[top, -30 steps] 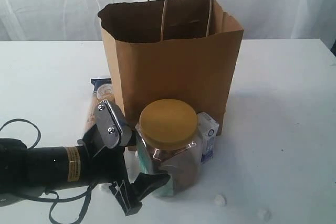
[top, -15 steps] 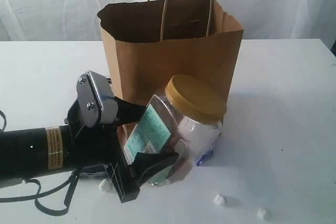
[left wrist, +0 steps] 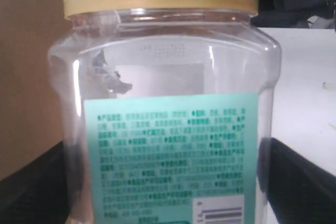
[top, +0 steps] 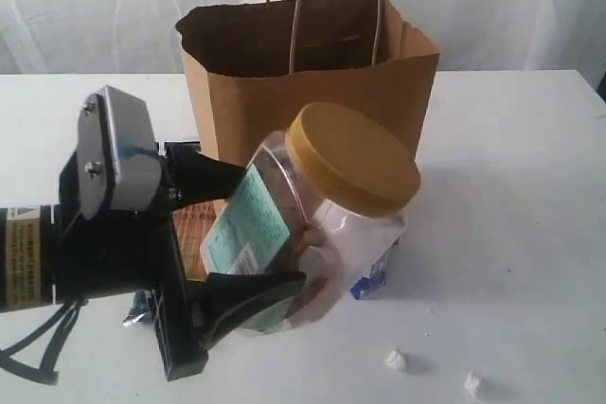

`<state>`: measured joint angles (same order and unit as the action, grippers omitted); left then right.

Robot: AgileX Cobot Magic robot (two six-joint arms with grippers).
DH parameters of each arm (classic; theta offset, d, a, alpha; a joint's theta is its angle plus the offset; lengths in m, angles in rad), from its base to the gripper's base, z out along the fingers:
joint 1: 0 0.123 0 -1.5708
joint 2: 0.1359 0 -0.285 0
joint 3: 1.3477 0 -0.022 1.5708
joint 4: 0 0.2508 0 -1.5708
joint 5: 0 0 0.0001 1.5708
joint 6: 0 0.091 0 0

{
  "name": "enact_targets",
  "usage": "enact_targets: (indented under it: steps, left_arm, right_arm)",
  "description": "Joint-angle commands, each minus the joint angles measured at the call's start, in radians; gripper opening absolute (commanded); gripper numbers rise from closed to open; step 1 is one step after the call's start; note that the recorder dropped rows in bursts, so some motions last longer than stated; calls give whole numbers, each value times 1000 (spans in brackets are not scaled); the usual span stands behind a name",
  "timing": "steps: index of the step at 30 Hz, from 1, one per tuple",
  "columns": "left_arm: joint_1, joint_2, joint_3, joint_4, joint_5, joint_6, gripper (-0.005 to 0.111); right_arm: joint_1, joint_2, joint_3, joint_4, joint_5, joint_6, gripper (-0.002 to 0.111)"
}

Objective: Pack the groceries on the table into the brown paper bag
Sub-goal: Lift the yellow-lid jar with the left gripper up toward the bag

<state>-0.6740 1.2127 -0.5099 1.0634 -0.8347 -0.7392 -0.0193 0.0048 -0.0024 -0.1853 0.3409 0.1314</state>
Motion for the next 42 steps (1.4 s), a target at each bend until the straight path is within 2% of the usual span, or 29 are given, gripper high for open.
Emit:
enact_targets:
  steps: [1, 5, 9, 13, 17, 22, 26, 32, 35, 38, 42]
  left_arm:
    - [3, -134, -5, 36, -83, -94, 0]
    - [3, -248, -5, 44, -148, -102, 0]
    - [3, -394, -5, 35, -152, -97, 0]
    - [3, -517, -5, -108, -146, -66, 0]
    - [3, -574, -76, -145, -42, 41, 0]
    - [3, -573, -192, -143, 138, 41, 0]
    - [3, -524, -256, -143, 306, 79, 0]
    - [3, -362, -359, -141, 290, 117, 0]
    - [3, -223, -454, -144, 385, 122, 0]
    - [3, -73, -589, -142, 429, 277, 0]
    - [3, 51, -702, -139, 484, 268, 0]
  right_arm:
    - [1, -5, 2, -3, -6, 4, 0]
    - [1, -5, 2, -3, -6, 4, 0]
    - [1, -5, 2, -3, -6, 4, 0]
    - [1, -5, 2, -3, -6, 4, 0]
    - [1, -5, 2, -3, -6, 4, 0]
    - [1, -5, 2, -3, -6, 4, 0]
    - [1, -5, 2, -3, -6, 4, 0]
    - [1, -5, 2, -3, -6, 4, 0]
    - [1, -5, 2, -3, -4, 4, 0]
    - [1, -5, 2, -3, -4, 4, 0]
    - [13, -5, 2, -3, -5, 4, 0]
